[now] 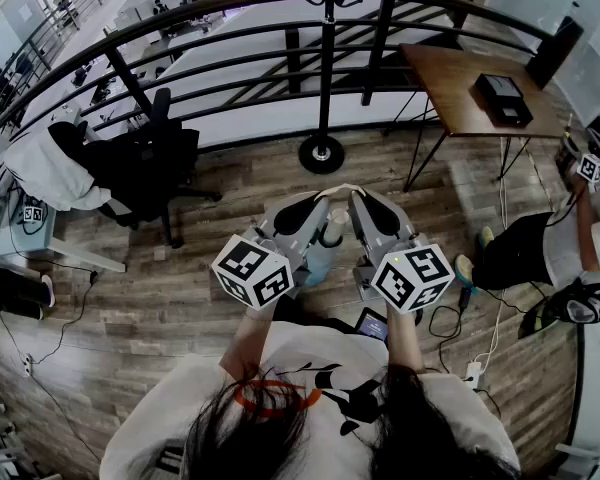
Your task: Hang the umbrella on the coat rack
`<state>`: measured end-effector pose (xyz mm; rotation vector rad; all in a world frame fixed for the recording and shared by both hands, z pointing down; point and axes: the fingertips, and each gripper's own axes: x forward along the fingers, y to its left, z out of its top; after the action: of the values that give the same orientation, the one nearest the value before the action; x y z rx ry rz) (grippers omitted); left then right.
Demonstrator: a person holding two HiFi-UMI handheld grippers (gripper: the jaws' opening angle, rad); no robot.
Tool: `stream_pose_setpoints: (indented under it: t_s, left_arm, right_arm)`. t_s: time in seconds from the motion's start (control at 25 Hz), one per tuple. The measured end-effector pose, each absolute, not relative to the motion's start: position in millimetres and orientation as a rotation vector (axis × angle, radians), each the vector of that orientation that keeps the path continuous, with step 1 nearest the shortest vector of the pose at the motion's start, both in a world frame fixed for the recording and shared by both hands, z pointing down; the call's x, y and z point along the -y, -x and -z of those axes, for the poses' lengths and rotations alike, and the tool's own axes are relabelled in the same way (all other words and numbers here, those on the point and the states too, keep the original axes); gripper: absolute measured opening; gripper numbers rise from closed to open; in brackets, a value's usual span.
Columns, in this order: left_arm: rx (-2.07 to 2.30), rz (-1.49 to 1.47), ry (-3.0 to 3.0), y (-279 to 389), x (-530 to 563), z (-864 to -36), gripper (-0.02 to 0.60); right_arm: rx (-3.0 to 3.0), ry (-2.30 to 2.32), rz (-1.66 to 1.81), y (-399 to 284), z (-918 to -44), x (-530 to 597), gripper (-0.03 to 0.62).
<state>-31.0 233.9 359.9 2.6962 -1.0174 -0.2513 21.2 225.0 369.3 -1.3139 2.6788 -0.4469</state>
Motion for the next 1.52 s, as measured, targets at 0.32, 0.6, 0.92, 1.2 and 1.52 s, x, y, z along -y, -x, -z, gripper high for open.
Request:
stream_pose_setpoints:
  t_s: [0.32, 0.6, 0.92, 1.2, 1.52]
  left_arm:
    - [1.027, 0.262, -2.684, 39, -235, -360, 0.0]
    - [1.019, 0.257, -2.684, 39, -240, -359, 0.0]
    - [1.005, 0.232, -2.663, 32, -253, -371, 0.0]
    - [0.998, 0.211, -2.658, 31, -246, -377, 0.001]
    - [0.969, 0.195, -2.652, 28, -209, -386, 0.0]
  right_arm:
    - [-2.709, 1.322, 0.403, -13, -368, -226, 0.026]
    - [-2.738, 1.317, 0.353, -9, -364, -234, 0.028]
    - [-2.77, 1.316, 0.376, -13, -378, -245, 0.028]
    - [-2.776, 1.316, 0.369, -12, -383, -238, 0.028]
    - [-2.762, 1.347, 0.387, -14, -392, -200, 0.028]
